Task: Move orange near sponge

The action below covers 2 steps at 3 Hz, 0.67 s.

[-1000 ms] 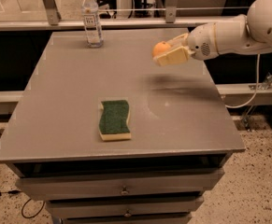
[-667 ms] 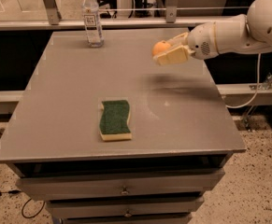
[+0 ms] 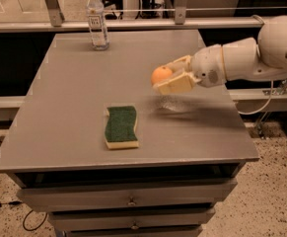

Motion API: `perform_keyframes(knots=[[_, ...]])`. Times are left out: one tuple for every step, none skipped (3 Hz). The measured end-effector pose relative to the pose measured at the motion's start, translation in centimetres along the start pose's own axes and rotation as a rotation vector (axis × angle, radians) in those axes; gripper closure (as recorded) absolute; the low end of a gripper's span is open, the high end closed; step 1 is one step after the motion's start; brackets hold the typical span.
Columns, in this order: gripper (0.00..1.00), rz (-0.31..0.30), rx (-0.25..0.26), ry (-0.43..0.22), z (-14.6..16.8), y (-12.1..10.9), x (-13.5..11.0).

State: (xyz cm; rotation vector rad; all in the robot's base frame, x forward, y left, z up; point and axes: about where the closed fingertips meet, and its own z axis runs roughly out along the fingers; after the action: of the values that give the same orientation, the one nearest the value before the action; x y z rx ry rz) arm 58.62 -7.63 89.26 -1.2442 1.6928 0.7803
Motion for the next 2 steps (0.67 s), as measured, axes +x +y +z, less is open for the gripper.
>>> perform_keyframes(knots=[[1.0, -0.012, -0.064, -0.013, 1.0, 4.4, 1.3], [1.0, -0.037, -0.144, -0.009, 2.8, 8.3, 2.7]])
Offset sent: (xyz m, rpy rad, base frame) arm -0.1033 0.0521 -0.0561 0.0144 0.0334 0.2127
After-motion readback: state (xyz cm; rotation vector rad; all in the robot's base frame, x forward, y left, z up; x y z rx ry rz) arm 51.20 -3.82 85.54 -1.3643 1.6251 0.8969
